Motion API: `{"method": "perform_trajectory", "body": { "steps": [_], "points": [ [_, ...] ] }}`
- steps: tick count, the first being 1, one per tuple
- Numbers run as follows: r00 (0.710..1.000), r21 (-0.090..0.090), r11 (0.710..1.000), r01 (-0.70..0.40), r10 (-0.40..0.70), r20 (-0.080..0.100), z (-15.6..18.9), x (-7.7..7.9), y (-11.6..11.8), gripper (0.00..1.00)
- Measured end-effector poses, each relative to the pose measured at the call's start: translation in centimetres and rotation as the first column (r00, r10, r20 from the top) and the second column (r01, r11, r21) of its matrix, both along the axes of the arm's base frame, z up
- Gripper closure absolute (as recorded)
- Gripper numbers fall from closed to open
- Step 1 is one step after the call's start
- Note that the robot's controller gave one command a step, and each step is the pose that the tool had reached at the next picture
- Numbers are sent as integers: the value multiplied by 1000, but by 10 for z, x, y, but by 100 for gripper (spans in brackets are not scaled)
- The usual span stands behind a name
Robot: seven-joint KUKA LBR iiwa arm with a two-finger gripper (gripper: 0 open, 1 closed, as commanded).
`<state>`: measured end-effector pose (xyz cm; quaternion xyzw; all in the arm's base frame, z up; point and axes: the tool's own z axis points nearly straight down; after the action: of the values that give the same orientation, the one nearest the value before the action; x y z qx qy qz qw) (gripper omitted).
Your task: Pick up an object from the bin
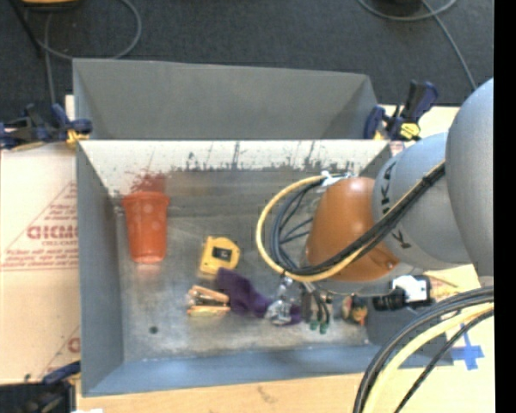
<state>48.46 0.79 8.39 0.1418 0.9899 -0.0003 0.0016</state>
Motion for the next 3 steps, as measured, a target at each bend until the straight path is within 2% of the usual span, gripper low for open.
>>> {"method": "perform_trajectory", "body": {
  "steps": [1,2,3],
  "points": [
    [1000,2,1000,15,-15,-5,37,0,-6,100],
    [1000,2,1000,-4,4,2,59,13,4,100],
    [1000,1,1000,20,-20,-7,91,3,-2,100]
  ]
}}
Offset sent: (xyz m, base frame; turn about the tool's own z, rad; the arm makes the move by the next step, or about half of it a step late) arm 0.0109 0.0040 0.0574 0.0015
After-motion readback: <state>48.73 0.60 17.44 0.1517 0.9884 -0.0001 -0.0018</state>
